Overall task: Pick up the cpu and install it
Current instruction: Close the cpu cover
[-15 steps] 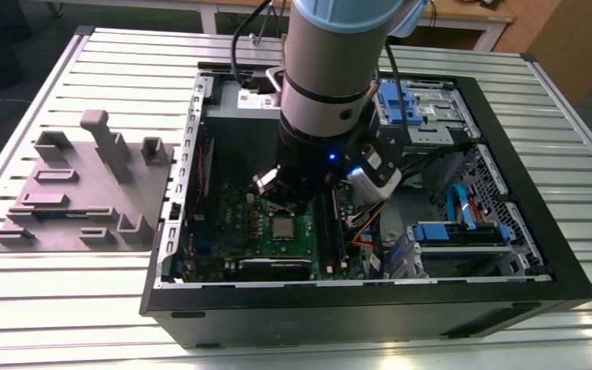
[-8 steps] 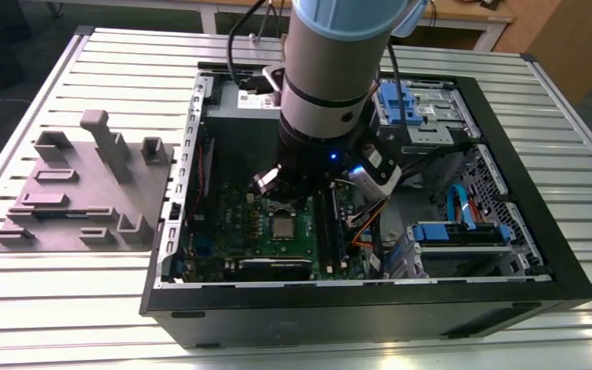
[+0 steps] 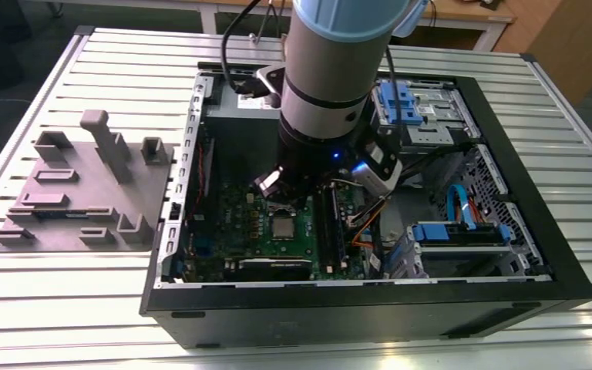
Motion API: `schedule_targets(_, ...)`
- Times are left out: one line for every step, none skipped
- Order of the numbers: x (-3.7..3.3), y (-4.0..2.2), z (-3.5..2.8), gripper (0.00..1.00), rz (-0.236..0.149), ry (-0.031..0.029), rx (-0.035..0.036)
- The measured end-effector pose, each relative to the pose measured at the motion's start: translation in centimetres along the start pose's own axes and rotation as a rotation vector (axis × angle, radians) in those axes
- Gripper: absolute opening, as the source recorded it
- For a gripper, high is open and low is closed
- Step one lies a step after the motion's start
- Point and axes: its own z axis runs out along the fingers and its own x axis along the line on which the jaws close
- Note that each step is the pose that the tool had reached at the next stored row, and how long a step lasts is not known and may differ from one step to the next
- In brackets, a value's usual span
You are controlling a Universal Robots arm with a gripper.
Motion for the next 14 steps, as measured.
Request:
schedule_targets(0.0,0.0,0.0,0.1,-0.007,0.0005,0.0)
schedule_targets(0.0,0.0,0.0,0.1,-0.01,0.0006,-0.0001)
schedule_targets(0.0,0.0,0.0,0.1,-0.01,0.0006,-0.0001)
schedule_targets(0.0,0.0,0.0,0.1,-0.011,0.0007,-0.0001)
schedule_targets(0.0,0.0,0.0,0.1,-0.012,0.0008,-0.0001)
schedule_targets(0.0,0.0,0.0,0.1,-0.012,0.0008,-0.0001)
schedule_targets(0.0,0.0,0.0,0.1,-0.012,0.0008,-0.0001)
schedule_targets(0.0,0.0,0.0,0.1,-0.012,0.0008,-0.0001)
schedule_targets(0.0,0.0,0.0,0.1,-0.012,0.0008,-0.0001)
schedule_targets(0.0,0.0,0.0,0.1,-0.012,0.0008,-0.0001)
schedule_targets(0.0,0.0,0.0,0.1,-0.012,0.0008,-0.0001)
schedule_targets(0.0,0.0,0.0,0.1,-0.012,0.0008,-0.0001)
schedule_targets(0.0,0.0,0.0,0.1,-0.012,0.0008,-0.0001)
schedule_targets(0.0,0.0,0.0,0.1,-0.012,0.0008,-0.0001)
